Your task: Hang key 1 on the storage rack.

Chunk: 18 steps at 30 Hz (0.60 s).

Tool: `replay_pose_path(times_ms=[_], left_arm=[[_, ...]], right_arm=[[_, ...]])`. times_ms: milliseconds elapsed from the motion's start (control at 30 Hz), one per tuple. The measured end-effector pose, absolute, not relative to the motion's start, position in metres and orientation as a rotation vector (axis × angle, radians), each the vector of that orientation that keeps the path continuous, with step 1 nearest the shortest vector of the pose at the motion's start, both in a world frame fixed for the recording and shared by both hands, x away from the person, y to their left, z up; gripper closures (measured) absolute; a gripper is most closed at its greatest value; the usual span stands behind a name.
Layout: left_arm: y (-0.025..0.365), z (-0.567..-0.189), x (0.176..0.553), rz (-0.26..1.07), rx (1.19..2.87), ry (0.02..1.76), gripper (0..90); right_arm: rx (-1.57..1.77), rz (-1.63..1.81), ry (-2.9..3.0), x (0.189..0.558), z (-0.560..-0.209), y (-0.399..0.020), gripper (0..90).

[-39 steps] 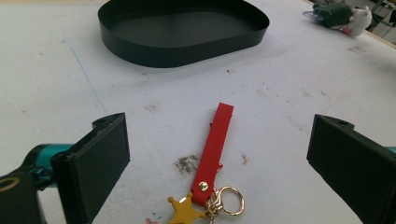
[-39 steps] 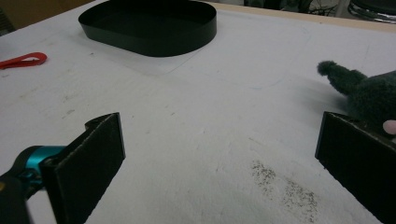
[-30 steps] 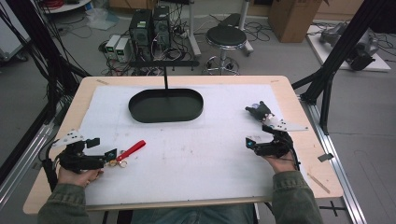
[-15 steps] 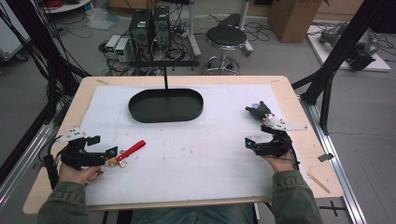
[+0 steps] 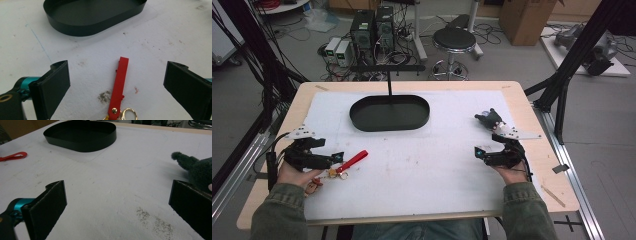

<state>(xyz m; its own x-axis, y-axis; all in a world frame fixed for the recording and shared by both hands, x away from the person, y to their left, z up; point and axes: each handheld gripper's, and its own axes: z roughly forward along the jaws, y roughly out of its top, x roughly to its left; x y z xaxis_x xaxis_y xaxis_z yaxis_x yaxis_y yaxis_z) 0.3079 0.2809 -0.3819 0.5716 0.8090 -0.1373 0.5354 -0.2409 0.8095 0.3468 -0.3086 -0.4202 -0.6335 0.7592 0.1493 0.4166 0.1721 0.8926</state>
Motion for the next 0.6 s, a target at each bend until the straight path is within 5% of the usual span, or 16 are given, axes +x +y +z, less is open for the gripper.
replay_pose_path(times_ms=[600], left_arm=[[0.250, -0.371, 0.338, 0.335, 2.091, 1.047, 8.1]], right_arm=[[1.107, 1.422, 2.141, 0.345, -0.420, -0.307, 0.5]])
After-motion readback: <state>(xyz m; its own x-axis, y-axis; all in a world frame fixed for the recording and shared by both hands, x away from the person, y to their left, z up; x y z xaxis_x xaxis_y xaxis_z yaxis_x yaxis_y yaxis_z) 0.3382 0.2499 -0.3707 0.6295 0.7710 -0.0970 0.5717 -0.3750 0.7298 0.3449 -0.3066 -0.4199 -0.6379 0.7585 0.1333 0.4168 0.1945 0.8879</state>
